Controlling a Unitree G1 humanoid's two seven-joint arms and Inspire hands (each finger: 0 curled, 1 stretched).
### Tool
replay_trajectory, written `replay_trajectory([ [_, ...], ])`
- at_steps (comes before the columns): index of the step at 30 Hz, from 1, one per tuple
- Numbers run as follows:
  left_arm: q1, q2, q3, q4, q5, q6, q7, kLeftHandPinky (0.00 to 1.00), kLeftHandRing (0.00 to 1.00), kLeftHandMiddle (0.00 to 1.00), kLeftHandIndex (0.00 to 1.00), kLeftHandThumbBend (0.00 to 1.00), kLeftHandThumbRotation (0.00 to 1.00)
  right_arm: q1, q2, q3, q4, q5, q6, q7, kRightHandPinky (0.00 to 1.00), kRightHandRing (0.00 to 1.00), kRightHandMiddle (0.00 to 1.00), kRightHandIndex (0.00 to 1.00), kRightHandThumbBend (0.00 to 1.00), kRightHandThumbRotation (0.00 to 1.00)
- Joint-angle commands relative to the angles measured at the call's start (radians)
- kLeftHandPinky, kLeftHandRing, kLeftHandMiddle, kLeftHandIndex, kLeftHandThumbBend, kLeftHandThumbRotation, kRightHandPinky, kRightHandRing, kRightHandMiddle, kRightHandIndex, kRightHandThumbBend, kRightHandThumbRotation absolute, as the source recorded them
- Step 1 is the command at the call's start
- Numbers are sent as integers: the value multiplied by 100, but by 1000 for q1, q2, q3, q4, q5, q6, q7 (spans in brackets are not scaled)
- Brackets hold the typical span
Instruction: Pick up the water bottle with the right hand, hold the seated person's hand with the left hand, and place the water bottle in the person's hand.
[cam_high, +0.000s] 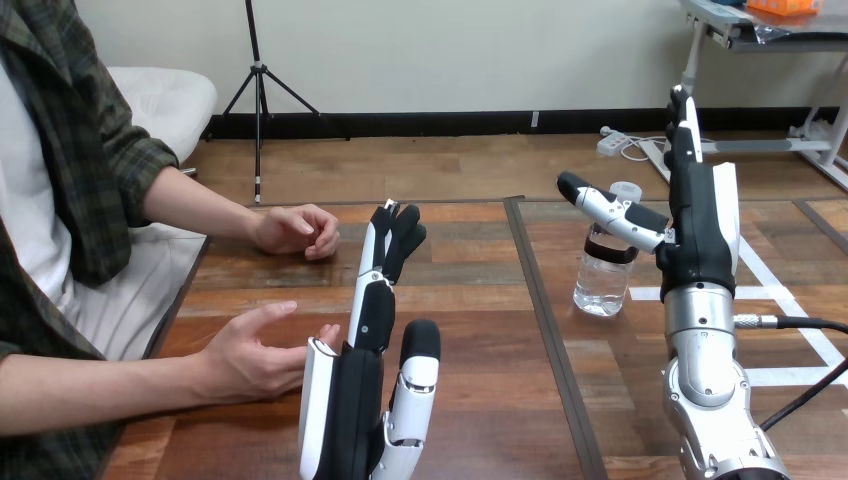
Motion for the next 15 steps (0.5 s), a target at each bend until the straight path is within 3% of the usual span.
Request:
replay_trajectory([
  [1, 45, -67, -11, -57, 18, 9, 7, 99, 93, 95, 99, 28, 100, -91, -22, 5, 16, 10, 5, 4, 100, 100, 100, 100, 74, 20],
  [15, 32, -61, -20, -46, -25, -2, -11, 99, 94, 96, 100, 28, 100, -104, -24, -2, 50, 34, 9, 20, 100, 100, 100, 100, 72, 20],
])
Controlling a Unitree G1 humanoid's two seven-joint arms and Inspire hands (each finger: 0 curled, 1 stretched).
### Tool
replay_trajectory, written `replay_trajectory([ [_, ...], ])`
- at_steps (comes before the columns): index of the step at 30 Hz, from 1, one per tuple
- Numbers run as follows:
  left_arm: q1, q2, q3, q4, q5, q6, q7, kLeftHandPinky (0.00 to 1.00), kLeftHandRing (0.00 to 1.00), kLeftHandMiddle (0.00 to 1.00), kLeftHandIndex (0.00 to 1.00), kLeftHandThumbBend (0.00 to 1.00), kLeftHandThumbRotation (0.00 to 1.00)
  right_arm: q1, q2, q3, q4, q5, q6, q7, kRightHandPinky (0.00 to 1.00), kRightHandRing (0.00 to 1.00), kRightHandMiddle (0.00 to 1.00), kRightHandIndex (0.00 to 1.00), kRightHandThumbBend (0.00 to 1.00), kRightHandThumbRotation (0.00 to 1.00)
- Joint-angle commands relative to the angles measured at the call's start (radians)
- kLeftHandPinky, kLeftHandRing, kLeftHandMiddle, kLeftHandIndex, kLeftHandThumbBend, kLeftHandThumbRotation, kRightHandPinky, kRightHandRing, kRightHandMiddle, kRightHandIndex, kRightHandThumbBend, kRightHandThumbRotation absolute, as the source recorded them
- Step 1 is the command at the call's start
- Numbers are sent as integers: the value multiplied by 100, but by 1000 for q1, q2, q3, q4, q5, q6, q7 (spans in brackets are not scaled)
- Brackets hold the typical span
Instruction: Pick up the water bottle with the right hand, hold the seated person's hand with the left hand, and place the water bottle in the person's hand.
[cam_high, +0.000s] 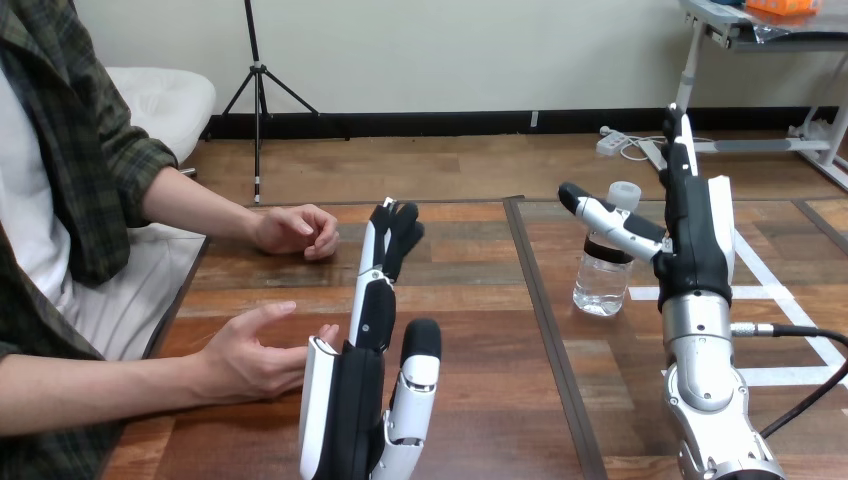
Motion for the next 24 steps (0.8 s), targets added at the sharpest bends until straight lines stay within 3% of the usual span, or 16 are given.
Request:
replay_trajectory([
  [1, 34, -64, -15, -43, -12, -2, 0, 99, 94, 96, 100, 28, 100, -96, -24, 0, -2, 13, 4, 7, 100, 100, 100, 100, 72, 20],
  [14, 32, -66, -6, -38, 3, -11, 13, 98, 91, 94, 98, 24, 100, -96, -21, -3, -9, 29, 44, 14, 100, 100, 100, 100, 68, 18],
  [24, 36, -64, -8, -45, -2, -1, 11, 97, 92, 95, 99, 24, 100, -101, -12, -13, 6, 68, 44, 39, 100, 100, 100, 100, 66, 14],
])
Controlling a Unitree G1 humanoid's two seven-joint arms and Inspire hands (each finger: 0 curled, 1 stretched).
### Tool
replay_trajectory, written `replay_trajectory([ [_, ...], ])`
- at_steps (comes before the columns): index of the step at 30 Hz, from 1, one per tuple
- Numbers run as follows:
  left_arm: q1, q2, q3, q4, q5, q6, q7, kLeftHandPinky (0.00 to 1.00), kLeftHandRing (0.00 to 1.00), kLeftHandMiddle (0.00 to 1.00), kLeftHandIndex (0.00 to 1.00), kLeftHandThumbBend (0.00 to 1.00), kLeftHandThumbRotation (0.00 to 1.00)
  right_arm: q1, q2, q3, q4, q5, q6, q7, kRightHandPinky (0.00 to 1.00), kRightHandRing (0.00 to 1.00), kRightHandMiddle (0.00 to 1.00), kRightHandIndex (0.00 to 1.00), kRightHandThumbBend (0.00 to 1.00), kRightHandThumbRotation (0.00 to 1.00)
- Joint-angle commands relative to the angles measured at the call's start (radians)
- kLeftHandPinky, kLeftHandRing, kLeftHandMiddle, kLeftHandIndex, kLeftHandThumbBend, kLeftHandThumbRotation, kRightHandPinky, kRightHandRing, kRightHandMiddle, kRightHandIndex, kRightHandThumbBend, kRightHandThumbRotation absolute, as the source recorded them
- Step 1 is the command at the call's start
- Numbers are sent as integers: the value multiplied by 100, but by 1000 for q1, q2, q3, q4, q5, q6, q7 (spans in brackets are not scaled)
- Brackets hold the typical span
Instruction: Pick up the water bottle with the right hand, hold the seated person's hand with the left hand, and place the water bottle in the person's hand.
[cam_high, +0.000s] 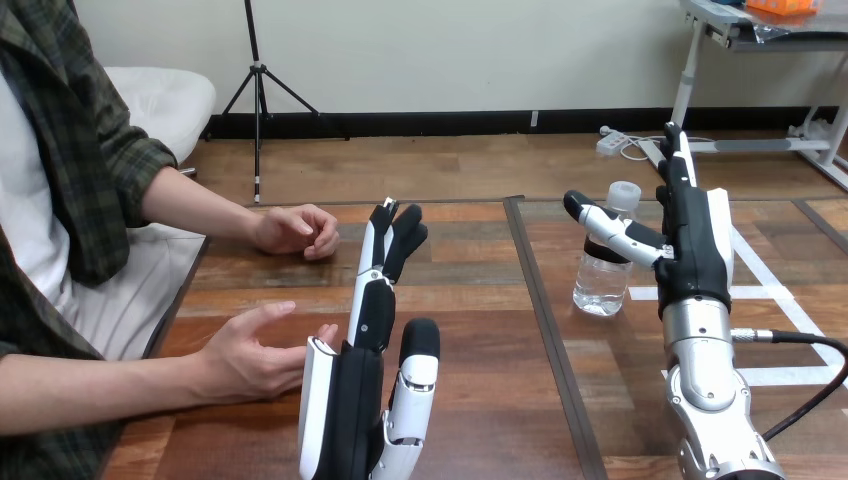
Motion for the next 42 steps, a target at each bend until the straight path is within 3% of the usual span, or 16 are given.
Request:
replay_trajectory([
  [1, 35, -65, -10, -47, -9, 3, 1, 97, 92, 94, 99, 24, 100, -101, -12, -8, 3, 21, -7, 8, 100, 100, 100, 100, 65, 13],
  [8, 31, -64, 1, -46, 22, -1, 17, 97, 92, 94, 99, 24, 100, -106, -11, -6, 13, 24, 1, 5, 100, 100, 100, 100, 66, 14],
  [26, 35, -55, -10, -50, -3, 3, 0, 99, 93, 95, 100, 27, 100, -132, -17, -1, 80, 30, 3, 8, 100, 100, 100, 100, 67, 17],
  [30, 33, -57, 1, -49, 23, -2, 14, 100, 93, 95, 100, 26, 100, -144, -20, -1, 109, 32, 6, 14, 100, 100, 100, 100, 67, 18],
  [42, 39, -56, -3, -58, 12, 6, 3, 100, 93, 95, 100, 28, 100, -194, -34, -5, 237, 36, -9, 36, 100, 100, 100, 99, 71, 15],
])
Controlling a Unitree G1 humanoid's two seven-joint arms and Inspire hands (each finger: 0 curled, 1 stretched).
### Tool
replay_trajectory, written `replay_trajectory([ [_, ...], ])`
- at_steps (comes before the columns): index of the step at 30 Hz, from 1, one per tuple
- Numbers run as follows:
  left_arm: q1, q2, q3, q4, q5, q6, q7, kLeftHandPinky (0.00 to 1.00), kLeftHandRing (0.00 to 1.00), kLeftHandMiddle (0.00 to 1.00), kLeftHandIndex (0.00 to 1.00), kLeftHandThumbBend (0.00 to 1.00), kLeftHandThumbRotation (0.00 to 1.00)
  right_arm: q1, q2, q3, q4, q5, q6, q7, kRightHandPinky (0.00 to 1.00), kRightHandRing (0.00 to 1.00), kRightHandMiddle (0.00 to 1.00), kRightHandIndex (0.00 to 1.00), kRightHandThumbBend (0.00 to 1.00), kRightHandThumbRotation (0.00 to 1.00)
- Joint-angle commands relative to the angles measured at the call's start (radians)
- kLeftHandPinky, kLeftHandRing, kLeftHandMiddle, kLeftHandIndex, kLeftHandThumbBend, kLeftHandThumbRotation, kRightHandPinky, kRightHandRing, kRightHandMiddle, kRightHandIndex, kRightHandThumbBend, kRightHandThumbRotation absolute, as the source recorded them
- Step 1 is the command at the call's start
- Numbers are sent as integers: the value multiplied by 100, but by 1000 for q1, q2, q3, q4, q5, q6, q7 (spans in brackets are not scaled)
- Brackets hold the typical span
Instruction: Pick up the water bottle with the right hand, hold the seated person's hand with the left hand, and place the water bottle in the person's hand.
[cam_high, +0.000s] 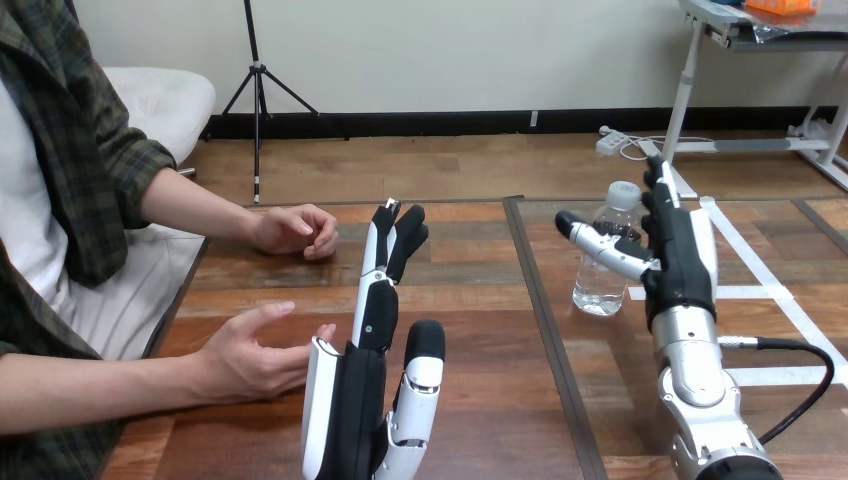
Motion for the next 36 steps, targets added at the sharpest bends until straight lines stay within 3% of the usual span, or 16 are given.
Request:
replay_trajectory([
  [1, 38, -57, -2, -57, 4, 2, 6, 100, 93, 95, 100, 27, 100, -116, -32, -2, 46, 1, -21, 6, 100, 100, 100, 99, 71, 15],
  [18, 39, -55, -3, -58, 7, 4, 14, 99, 92, 94, 100, 28, 100, -161, -46, 8, 159, -8, -16, 18, 100, 100, 100, 98, 75, 21],
  [36, 49, -57, -2, -65, 29, 11, 27, 100, 93, 95, 100, 27, 100, -182, -49, 12, 211, -14, -4, 22, 100, 100, 99, 96, 80, 25],
])
